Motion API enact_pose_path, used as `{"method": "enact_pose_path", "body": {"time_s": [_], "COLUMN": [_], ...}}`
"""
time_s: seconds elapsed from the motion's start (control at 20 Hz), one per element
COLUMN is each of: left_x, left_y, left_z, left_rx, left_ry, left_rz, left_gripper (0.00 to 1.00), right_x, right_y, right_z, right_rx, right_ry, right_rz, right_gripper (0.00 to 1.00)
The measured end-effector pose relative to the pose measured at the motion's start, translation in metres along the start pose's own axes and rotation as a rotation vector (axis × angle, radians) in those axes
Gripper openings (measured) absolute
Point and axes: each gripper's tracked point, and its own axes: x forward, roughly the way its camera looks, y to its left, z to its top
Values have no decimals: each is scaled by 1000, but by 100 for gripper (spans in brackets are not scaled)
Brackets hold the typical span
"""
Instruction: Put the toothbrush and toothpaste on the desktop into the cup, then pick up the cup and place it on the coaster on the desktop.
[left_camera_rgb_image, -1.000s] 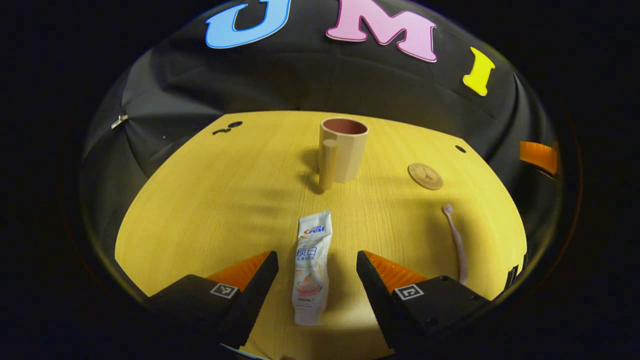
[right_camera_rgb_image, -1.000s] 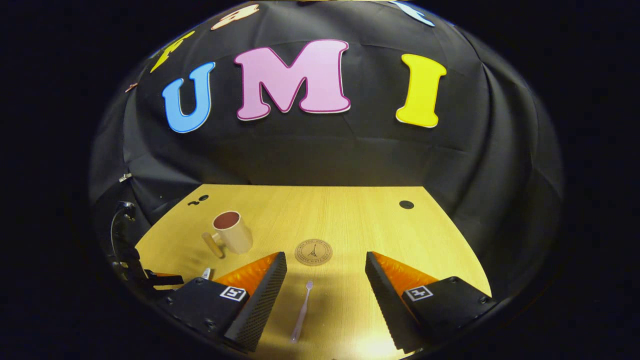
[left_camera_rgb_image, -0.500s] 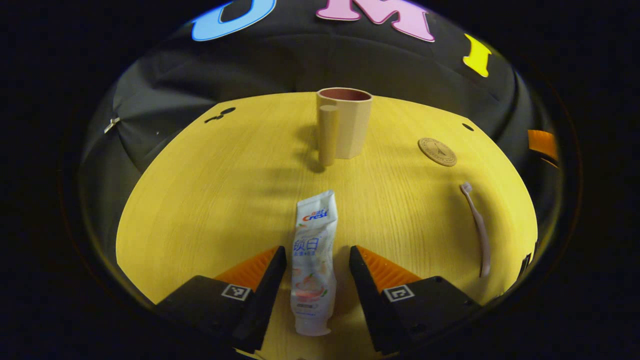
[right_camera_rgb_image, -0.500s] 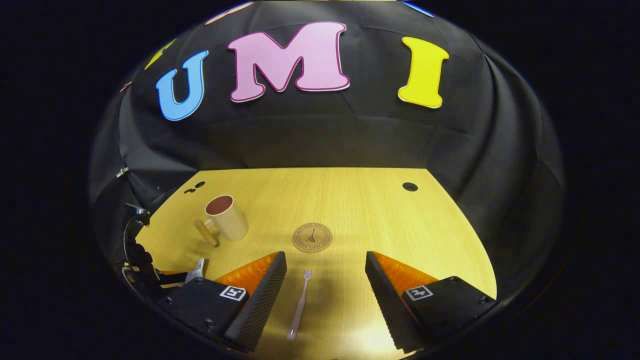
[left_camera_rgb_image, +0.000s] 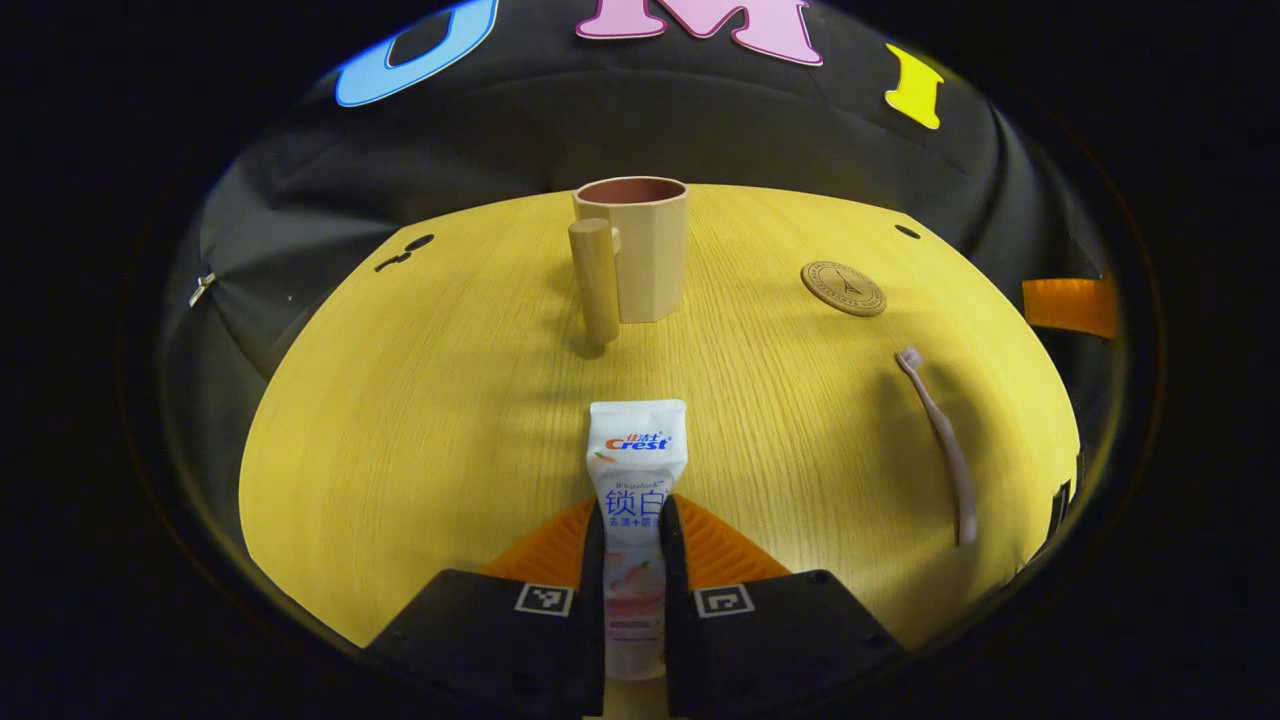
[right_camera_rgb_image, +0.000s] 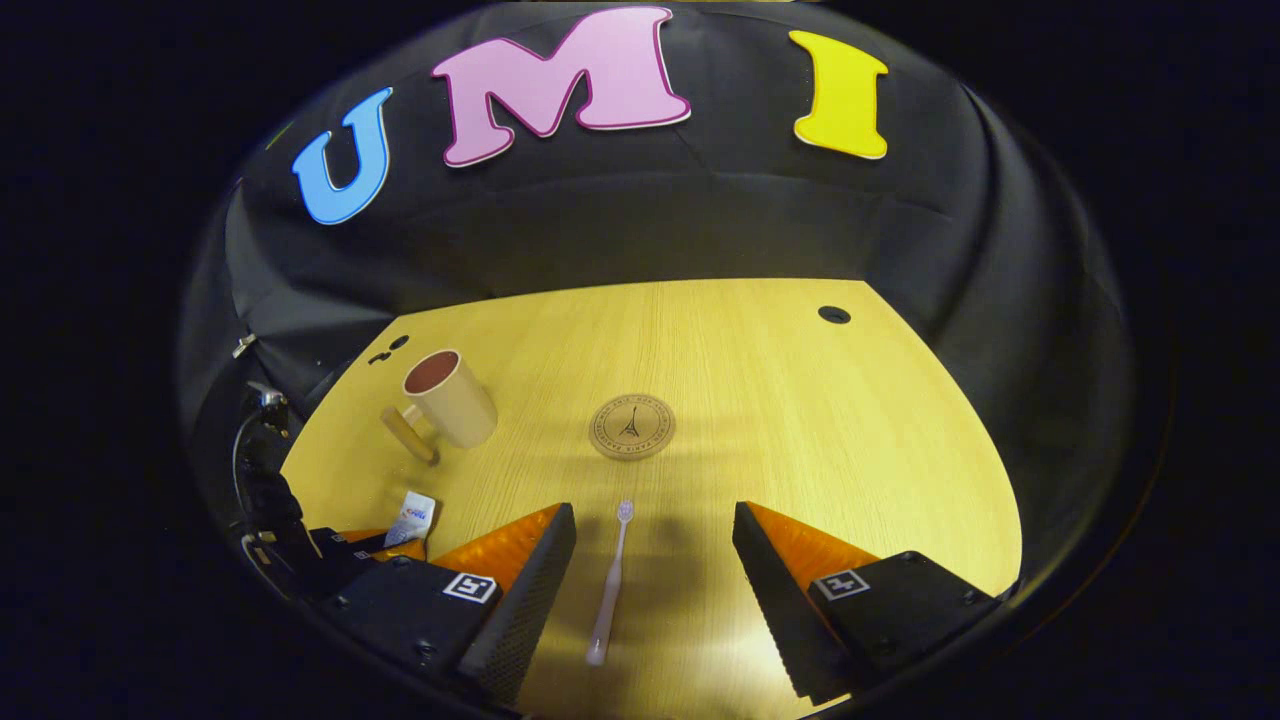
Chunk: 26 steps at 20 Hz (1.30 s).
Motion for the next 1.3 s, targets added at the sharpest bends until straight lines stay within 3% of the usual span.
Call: {"method": "enact_pose_path", "body": {"time_s": [0.2,0.4,0.65,0.8,1.0,1.15,1.2,1.25,1.3], "left_x": [-2,-11,-33,-52,-59,-61,-62,-66,-68], "left_y": [-1,-9,-15,-11,-8,-7,-5,-3,0], "left_z": [3,9,9,23,25,22,18,13,10], "left_rx": [-50,-12,-29,-21,-19,-41,-44,-45,-42], "left_ry": [29,-1,-13,-100,-118,-115,-113,-113,-115], "left_rz": [-44,-102,-120,-111,-99,-92,-94,-96,-98], "left_gripper": [25,24,24,24,24,24,24,24,24], "right_x": [12,26,42,46,51,51,51,51,51], "right_y": [11,16,20,18,16,13,17,20,24], "right_z": [-25,-49,-78,-101,-102,-104,-106,-106,-105], "right_rx": [38,43,19,16,-31,-84,-72,-59,-61], "right_ry": [82,155,225,293,271,281,286,285,286], "right_rz": [31,37,37,37,6,-48,-61,-66,-63], "right_gripper": [99,99,99,99,99,87,67,71,63]}}
